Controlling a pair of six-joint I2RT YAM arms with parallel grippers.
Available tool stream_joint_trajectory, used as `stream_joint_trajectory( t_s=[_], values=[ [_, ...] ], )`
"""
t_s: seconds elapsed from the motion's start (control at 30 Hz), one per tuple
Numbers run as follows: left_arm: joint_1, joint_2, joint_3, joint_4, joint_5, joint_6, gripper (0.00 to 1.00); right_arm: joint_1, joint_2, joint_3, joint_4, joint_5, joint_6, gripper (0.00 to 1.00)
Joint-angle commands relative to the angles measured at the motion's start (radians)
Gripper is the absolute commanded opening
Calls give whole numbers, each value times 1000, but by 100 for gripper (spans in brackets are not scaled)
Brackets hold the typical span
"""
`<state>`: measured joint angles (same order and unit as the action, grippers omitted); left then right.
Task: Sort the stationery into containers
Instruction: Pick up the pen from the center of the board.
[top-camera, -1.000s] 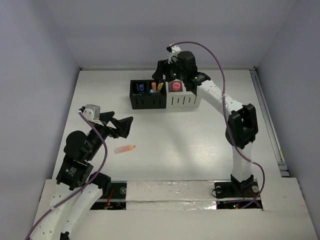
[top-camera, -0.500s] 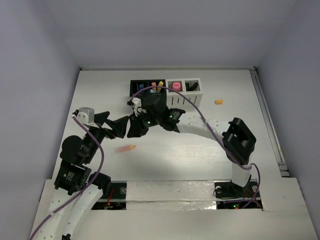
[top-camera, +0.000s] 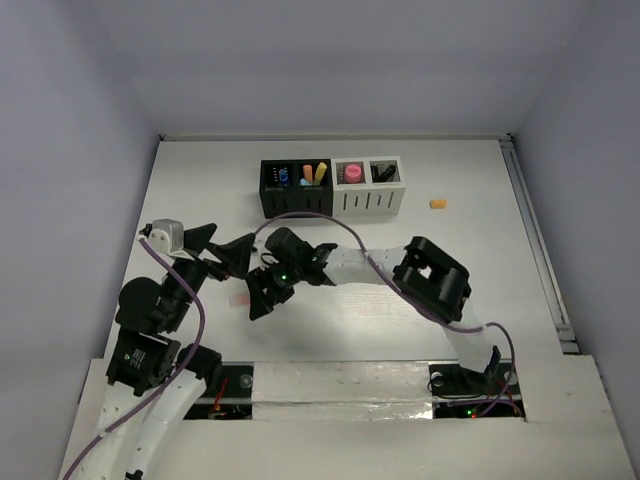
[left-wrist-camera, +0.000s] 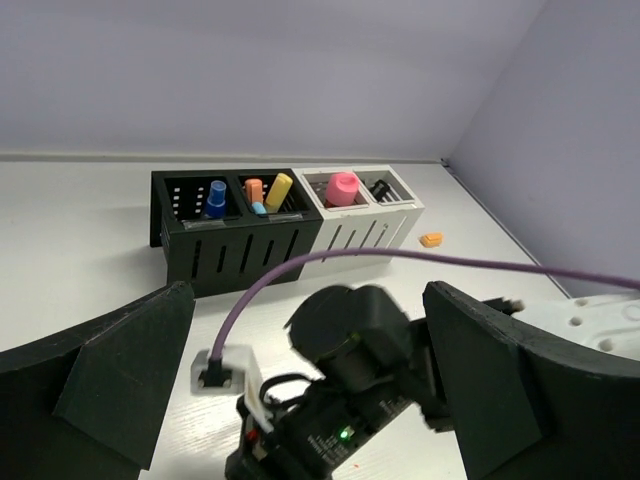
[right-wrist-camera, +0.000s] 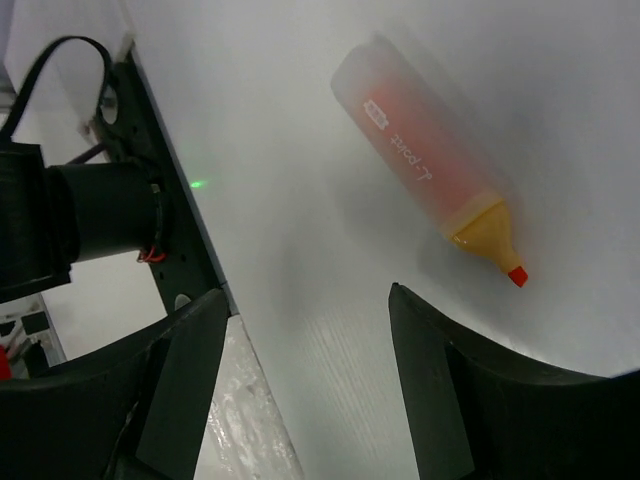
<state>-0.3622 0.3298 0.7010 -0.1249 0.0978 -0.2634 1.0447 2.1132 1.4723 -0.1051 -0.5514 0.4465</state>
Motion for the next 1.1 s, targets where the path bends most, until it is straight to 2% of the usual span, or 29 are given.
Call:
stream_joint_trajectory(
  t_s=[0.0,0.1,0.27,0.53,0.67,0.73,0.83,1.07],
  values=[
    [6,-18,-1,38,17,1,99,12,39,58,35,-28,31,73],
    [6,-23,-1,37,22,1,99,12,91,80,42,-28,47,74],
    [6,-23,-3,39,34,1,99,12,152,150,7,128,54,78],
    [6,-29,-1,41,40,1,99,3,205,308,-169,361,-12,79],
    [6,-32,-3,42,37,1,99,3,251,394,-257,380,-29,77],
    [6,-32,-1,42,34,1,99,14,254,398,-260,399,-34,71],
    [6,-34,-3,41,31,0,99,23,252,396,-286,448,-55,70],
    [6,-34,-1,45,28,0,99,64,222,381,-292,473,-215,74]
  ],
)
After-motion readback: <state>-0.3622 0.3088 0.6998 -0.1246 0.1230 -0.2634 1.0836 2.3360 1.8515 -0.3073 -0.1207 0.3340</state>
